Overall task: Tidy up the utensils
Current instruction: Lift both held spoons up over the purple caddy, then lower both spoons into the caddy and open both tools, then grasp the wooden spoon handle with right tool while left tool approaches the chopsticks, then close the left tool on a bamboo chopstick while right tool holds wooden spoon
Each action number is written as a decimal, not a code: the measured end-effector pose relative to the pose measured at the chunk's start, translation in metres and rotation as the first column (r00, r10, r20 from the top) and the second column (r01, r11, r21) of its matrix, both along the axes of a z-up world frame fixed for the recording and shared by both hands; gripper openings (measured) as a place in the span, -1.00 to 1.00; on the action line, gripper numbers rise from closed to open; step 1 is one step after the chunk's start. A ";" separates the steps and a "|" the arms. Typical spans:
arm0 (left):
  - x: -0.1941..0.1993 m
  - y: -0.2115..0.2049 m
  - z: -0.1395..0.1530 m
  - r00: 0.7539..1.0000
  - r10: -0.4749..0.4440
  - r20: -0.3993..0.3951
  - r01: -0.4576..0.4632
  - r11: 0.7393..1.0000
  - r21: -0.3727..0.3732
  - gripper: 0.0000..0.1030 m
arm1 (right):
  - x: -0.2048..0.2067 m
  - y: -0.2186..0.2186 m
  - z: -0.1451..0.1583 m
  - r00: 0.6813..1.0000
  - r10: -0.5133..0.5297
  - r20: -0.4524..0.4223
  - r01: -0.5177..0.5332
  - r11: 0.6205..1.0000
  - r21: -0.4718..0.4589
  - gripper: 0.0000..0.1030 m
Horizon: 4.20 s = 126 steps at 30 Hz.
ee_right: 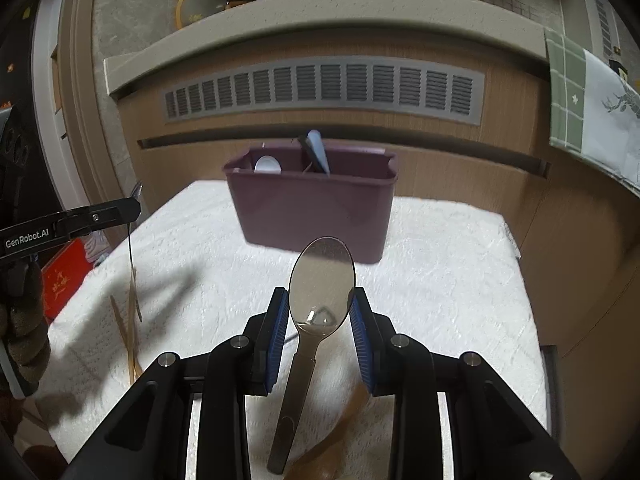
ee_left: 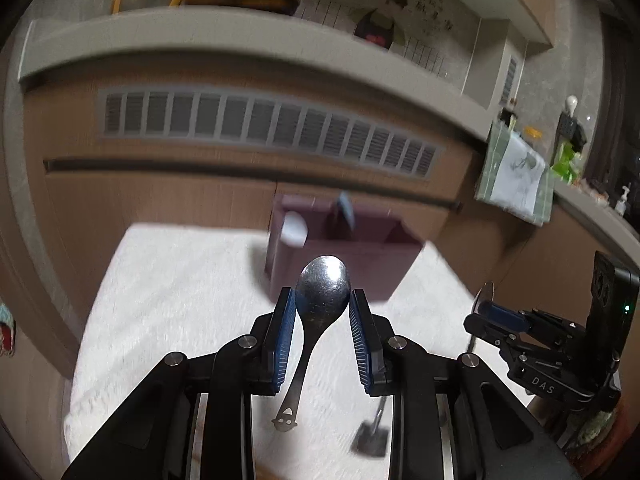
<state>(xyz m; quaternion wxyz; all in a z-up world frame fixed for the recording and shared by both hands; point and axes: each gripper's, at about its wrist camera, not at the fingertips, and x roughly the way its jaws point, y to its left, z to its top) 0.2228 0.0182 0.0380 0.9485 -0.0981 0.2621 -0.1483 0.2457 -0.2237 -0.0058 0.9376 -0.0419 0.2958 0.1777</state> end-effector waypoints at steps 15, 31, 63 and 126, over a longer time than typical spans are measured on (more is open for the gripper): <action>0.093 -0.002 0.093 0.965 0.014 0.261 0.060 0.960 -0.272 -0.45 | 0.068 0.009 0.167 0.902 -0.053 0.429 0.043 0.999 0.033 -0.45; 0.172 -0.023 -0.021 1.000 -0.010 -0.004 0.009 0.975 -0.222 -0.45 | 0.171 0.019 0.042 0.998 -0.013 0.055 0.012 1.000 0.028 -0.45; -0.041 0.087 -0.120 0.894 0.166 -0.415 -0.208 0.976 -0.058 -0.20 | -0.017 0.026 -0.042 0.980 0.072 -0.186 -0.088 0.993 -0.080 -0.45; 0.034 -0.015 -0.131 0.913 0.169 -0.370 -0.090 0.971 0.220 -0.20 | 0.004 -0.006 -0.083 0.976 -0.073 -0.207 0.043 0.988 -0.145 -0.80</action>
